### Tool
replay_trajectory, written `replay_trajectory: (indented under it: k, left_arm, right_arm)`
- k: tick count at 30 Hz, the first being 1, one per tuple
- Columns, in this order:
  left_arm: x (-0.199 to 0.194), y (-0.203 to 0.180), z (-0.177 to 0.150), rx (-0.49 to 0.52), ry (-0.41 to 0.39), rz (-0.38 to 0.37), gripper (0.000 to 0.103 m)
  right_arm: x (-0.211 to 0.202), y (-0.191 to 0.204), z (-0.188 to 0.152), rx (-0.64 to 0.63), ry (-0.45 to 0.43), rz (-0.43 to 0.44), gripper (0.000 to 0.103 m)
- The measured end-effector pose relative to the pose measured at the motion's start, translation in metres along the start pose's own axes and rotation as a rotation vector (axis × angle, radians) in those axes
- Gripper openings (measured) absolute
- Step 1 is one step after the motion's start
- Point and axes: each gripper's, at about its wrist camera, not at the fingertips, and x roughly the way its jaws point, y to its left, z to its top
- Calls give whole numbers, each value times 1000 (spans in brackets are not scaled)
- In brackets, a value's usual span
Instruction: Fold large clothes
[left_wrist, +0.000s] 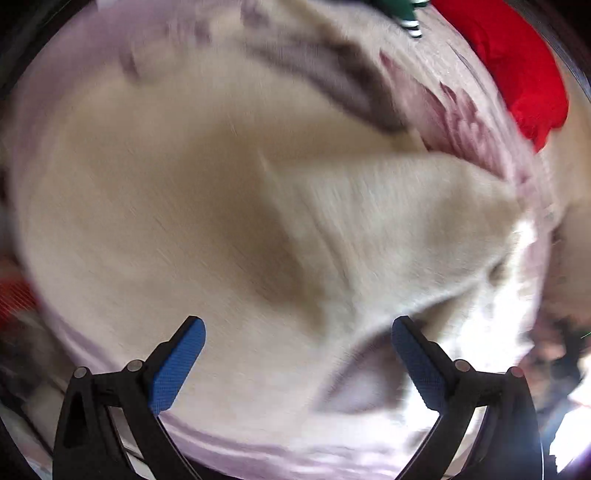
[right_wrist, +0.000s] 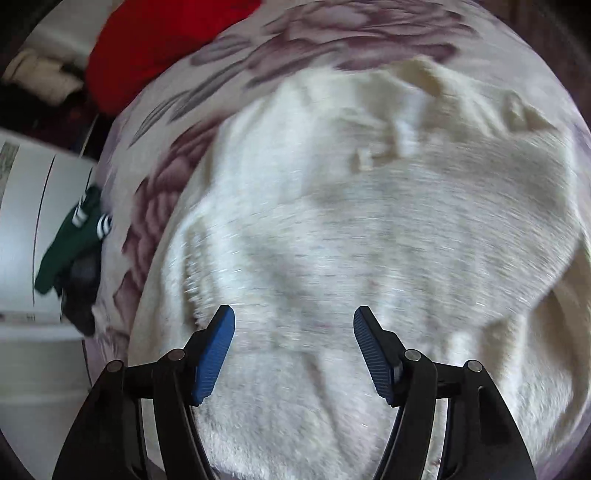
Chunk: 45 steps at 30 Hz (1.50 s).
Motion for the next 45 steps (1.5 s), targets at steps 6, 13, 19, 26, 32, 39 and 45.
replay_trajectory:
  k: [6, 13, 19, 26, 32, 39, 45]
  left_arm:
    - [52, 17, 5, -398, -51, -310, 86]
    - [-12, -30, 67, -175, -389, -22, 12]
    - [-63, -66, 151, -35, -565, -5, 10]
    - [-73, -139, 175, 160, -617, 18, 10]
    - [-39, -103, 179, 37, -488, -53, 20]
    - [-36, 29, 183, -319, -463, -155, 62]
    - [-11, 28, 145, -317, -337, -276, 62]
  right_arm:
    - [8, -48, 1, 97, 3, -50, 69]
    - [28, -19, 1, -25, 12, -87, 69]
    - [70, 41, 13, -78, 2, 13, 69]
    - [132, 68, 27, -133, 113, -64, 70]
    - [121, 17, 12, 4, 161, 37, 71]
    - [84, -24, 1, 15, 102, 54, 71]
    - [57, -82, -11, 65, 114, 56, 71]
